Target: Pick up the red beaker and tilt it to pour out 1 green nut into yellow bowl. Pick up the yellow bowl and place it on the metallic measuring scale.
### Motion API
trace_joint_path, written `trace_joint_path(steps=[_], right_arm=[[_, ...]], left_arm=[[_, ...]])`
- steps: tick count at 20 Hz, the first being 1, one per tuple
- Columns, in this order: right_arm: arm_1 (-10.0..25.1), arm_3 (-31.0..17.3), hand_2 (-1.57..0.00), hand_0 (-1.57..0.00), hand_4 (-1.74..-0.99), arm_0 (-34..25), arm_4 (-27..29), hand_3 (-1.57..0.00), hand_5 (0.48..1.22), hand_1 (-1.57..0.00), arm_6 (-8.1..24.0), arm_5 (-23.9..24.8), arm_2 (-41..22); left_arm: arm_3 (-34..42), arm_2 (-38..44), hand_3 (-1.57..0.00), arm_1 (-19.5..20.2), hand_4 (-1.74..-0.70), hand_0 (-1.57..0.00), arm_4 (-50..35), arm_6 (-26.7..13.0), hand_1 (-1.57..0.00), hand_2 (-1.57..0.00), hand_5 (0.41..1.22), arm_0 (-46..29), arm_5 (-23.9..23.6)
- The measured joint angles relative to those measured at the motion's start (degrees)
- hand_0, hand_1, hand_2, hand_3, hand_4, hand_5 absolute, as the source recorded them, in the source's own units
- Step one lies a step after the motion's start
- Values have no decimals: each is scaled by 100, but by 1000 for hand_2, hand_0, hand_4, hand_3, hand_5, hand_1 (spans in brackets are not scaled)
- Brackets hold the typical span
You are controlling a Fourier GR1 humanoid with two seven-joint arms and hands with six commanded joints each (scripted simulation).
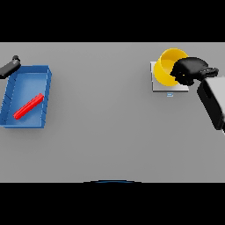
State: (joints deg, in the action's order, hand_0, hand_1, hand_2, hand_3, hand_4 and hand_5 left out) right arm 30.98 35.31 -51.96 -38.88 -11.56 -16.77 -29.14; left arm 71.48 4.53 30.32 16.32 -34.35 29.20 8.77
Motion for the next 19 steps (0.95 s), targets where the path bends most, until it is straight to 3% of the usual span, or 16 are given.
trace_joint_path(steps=[1,2,5,7,9,12,19], right_arm=[[-28,-54,-1182,-1410,-1644,-25,2,-1387,1221,-1150,71,-16,13],[-7,-57,-1042,-1325,-1621,-41,28,-1237,1155,-1039,71,-79,35],[-86,-227,-672,-947,-1564,-123,129,-879,991,-687,170,-236,116],[-63,-211,-522,-710,-1540,-125,162,-723,923,-521,198,-340,131],[-61,-109,-395,-465,-1514,-63,216,-608,881,-349,221,-399,144],[-32,-171,-256,-237,-1471,-87,163,-465,836,-178,254,-445,107],[-9,-309,-59,-49,-1414,-119,6,-263,796,-37,62,-414,-33]], left_arm=[[-38,32,1,4,-843,1,-24,61,1,1,773,-14,-8],[39,21,1,-12,-844,1,-44,54,1,1,775,-62,4],[-77,43,1,-3,-849,1,-22,126,1,1,767,8,-32],[28,74,1,28,-848,1,-74,131,1,1,766,-56,1],[16,49,1,24,-852,1,-45,109,1,1,766,-86,0],[34,55,1,5,-853,1,-79,106,1,1,771,-30,13],[212,19,1,-17,-851,1,-39,33,1,1,768,-137,-47]])
